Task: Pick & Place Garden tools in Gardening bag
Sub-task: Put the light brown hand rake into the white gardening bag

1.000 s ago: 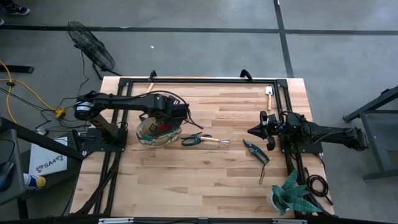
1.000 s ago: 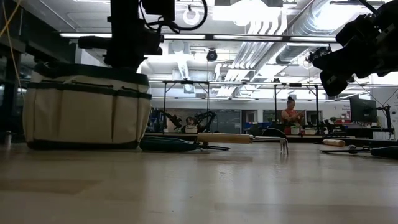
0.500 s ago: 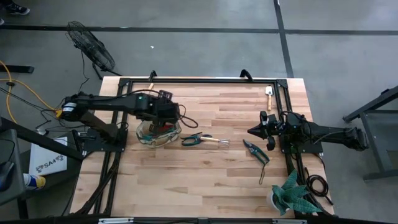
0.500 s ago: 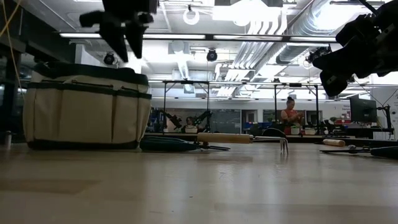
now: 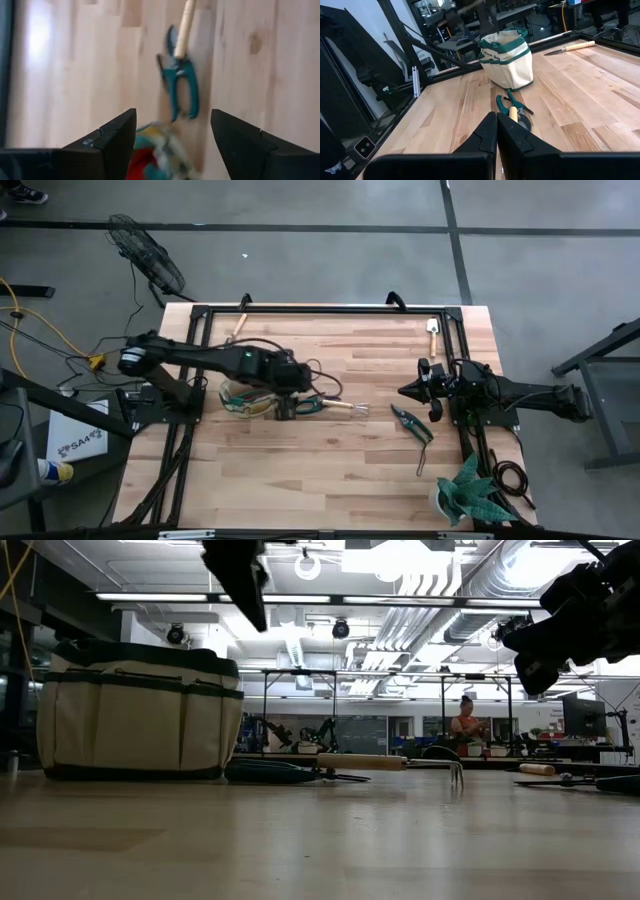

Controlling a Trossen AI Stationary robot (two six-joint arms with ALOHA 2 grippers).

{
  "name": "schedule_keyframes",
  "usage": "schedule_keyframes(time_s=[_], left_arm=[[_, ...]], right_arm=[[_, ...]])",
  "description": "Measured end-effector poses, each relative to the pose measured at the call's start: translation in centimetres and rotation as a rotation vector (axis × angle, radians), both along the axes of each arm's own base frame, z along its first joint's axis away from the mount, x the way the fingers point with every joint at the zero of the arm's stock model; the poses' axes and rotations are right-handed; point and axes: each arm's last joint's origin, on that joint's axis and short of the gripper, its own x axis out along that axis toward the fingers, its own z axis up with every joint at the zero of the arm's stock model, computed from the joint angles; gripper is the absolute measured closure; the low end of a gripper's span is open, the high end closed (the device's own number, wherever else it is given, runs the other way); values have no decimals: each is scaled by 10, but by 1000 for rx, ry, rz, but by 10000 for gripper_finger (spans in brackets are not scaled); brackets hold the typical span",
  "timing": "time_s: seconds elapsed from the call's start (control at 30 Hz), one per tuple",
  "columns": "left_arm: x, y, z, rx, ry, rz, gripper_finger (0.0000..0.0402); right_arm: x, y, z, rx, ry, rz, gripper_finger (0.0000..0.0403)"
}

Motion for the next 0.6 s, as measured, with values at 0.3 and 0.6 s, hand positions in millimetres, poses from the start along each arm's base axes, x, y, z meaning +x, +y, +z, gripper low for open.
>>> schedule_keyframes(time_s=[0.3,0.6], left_arm=[[46,-12,-36,-38,-79,-57,151],[83,-10,-72,-14,-147,-97,151]], right_arm=[[0,0,0,1,6,0,400],[1,0,-1,2,12,0,400]])
